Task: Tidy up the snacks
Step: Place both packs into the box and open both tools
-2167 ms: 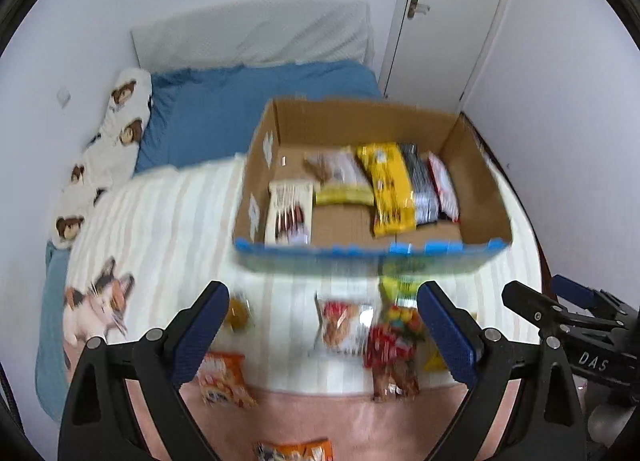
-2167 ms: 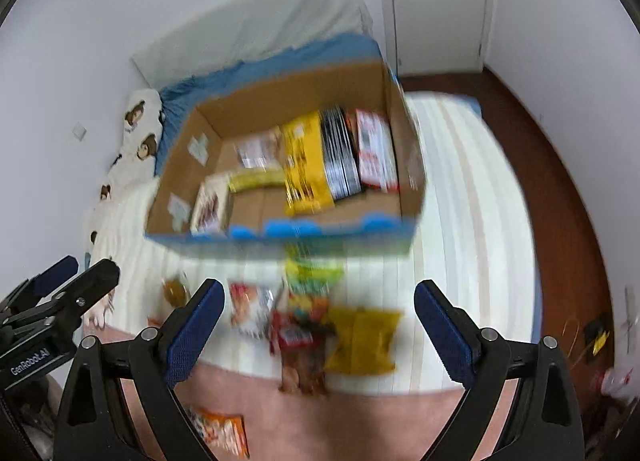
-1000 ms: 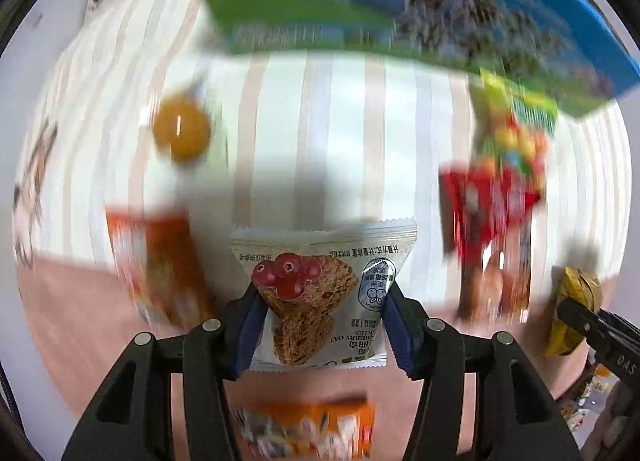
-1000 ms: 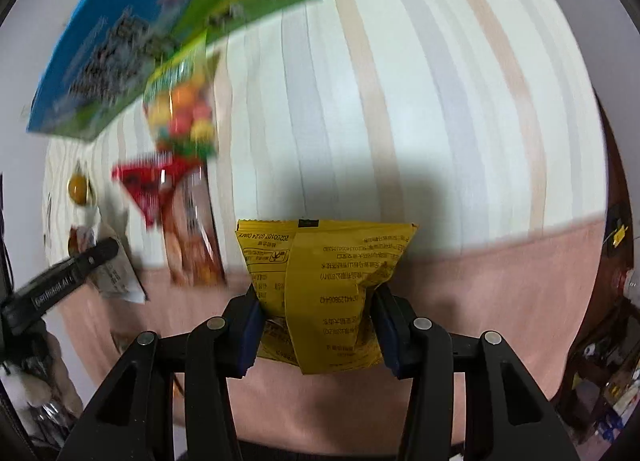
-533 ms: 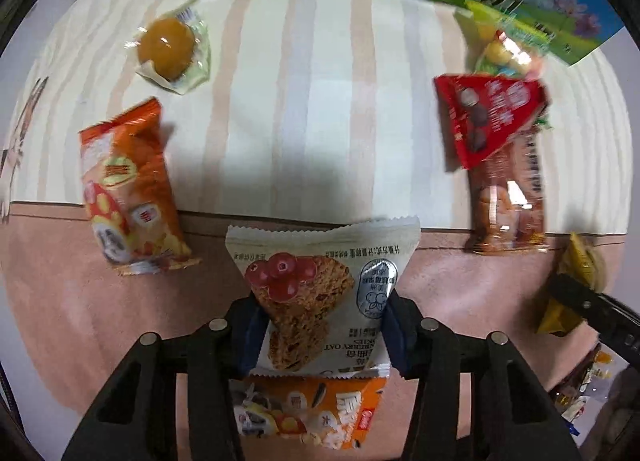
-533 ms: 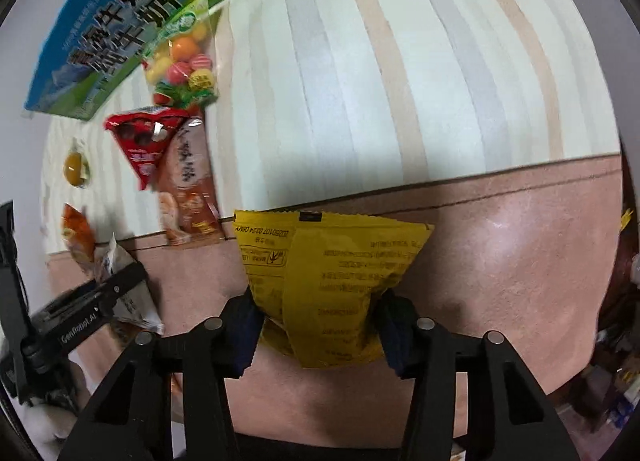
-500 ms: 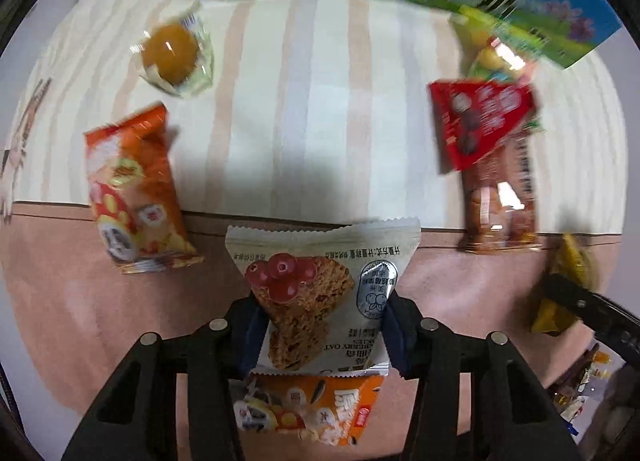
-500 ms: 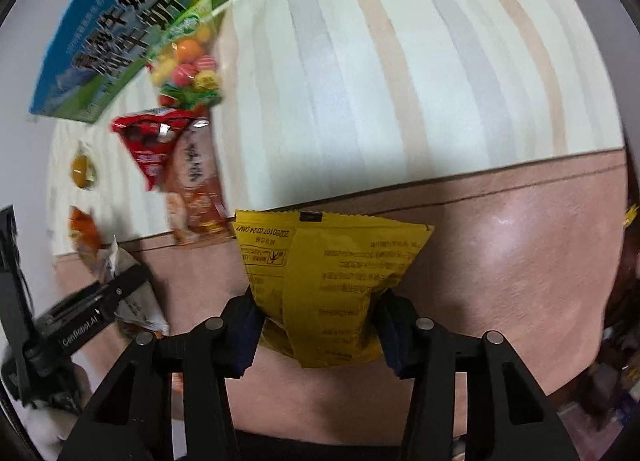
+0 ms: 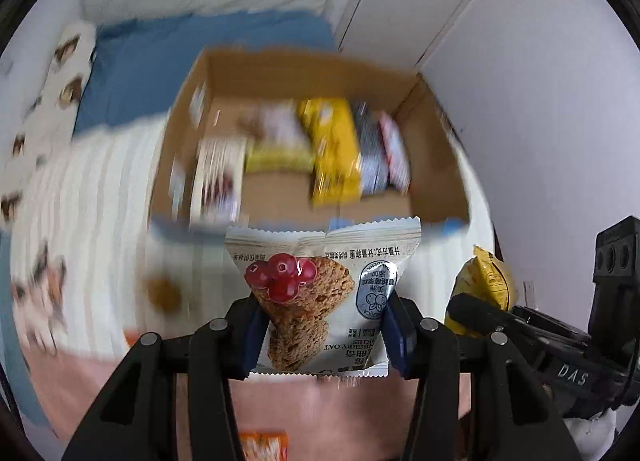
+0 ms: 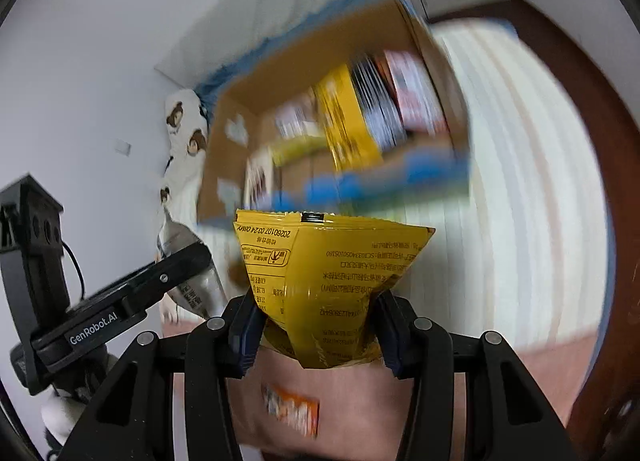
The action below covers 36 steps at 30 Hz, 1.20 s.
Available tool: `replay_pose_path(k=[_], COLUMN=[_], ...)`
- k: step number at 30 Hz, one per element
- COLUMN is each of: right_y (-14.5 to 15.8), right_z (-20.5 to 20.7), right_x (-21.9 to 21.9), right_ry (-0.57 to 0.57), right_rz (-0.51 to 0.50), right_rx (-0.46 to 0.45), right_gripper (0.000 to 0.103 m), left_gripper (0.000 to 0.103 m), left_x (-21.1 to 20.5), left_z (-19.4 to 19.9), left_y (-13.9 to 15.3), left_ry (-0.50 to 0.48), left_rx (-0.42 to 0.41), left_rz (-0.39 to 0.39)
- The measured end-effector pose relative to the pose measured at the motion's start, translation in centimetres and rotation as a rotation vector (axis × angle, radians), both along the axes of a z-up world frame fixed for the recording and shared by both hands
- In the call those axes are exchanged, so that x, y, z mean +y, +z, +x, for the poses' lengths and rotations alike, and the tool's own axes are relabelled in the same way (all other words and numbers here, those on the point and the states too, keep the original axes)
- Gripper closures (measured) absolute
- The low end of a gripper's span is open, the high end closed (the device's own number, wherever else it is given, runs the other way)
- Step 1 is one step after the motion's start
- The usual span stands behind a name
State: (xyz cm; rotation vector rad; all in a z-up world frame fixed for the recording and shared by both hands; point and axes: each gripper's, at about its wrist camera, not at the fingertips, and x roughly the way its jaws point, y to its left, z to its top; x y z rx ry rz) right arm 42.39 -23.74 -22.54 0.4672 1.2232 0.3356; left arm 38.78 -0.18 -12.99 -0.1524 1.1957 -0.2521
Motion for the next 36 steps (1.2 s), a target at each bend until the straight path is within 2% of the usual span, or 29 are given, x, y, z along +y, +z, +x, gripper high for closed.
replay_pose_path(k=[2, 4, 5, 8, 12, 17, 23, 24, 25, 26, 27, 28, 29, 30, 31, 33, 36], right_y=[1.3, 1.7, 1.6, 0.5, -2.4, -5.3, -7.8, -8.3, -8.8, -9.1, -9.4, -9.6, -9.7, -9.8, -9.8, -9.9, -9.8], right_z=[3.2, 6.5, 8.2, 11.6, 15.0, 16.0, 16.7, 16.7, 16.8, 16.6, 16.6, 16.6, 16.5, 16.5, 16.4, 16.3, 16.2], right_x=[0.4, 0.7, 0.8, 0.2, 1.5, 2.4, 2.8, 2.8, 2.8, 3.0, 3.1, 3.2, 3.2, 3.2, 3.2, 3.3, 3.4], right_ry=[0.011, 0.022, 0.028, 0.051, 0.085, 0.103, 0.133, 0.142, 0.149, 0.154, 0.162, 0.169, 0.174, 0.175, 0.171, 0.174, 0.173], right_rz=[-0.047, -0.093, -0.116, -0.173, -0.24, -0.264, -0.271, -0.274, -0.271, -0.274, -0.287, -0.314, -0.323, -0.325, -0.324, -0.326, -0.346], right_rx=[-0.023, -0.017, 0.0, 0.057, 0.149, 0.217, 0.27, 0.282, 0.307, 0.319, 0.329, 0.332, 0.329, 0.328, 0.333, 0.334, 0.328], right_gripper=[0.052, 0.052, 0.052, 0.052, 0.052, 0.052, 0.052, 0.052, 0.049, 0.043, 0.036, 0.014, 0.006, 0.006, 0.006, 0.006, 0.006], left_gripper=[0.056, 0.056, 0.056, 0.056, 0.056, 0.056, 0.056, 0.056, 0.056, 0.055, 0.054, 0.048, 0.033, 0.024, 0.01, 0.007, 0.007], left_x=[-1.6, -1.9, -1.7, -2.3, -2.6, -2.6, -2.7, -2.2, -2.0, -1.9, -1.5, -1.2, -1.0, -0.8, -0.6, -0.1, 0.2], left_z=[3.2, 6.9, 7.2, 11.6, 15.4, 16.4, 16.4, 16.8, 16.7, 16.5, 16.3, 16.1, 16.5, 16.4, 16.4, 16.2, 15.9], left_y=[0.2, -0.5, -0.7, -4.0, -7.8, -11.1, -12.8, -13.9, -14.1, -14.4, -14.8, -15.1, -15.5, -15.7, -15.5, -15.0, -14.8], left_ry=[-0.014, -0.02, -0.021, -0.025, -0.026, -0.026, -0.026, -0.019, -0.019, -0.02, -0.01, 0.0, 0.001, 0.001, 0.006, 0.011, 0.011], left_rx=[-0.002, 0.046, 0.067, 0.178, 0.288, 0.375, 0.427, 0.432, 0.438, 0.444, 0.459, 0.475, 0.484, 0.484, 0.461, 0.425, 0.424], left_rz=[0.027, 0.026, 0.028, 0.059, 0.11, 0.113, 0.095, 0.09, 0.081, 0.075, 0.065, 0.057, 0.049, 0.045, 0.079, 0.104, 0.095])
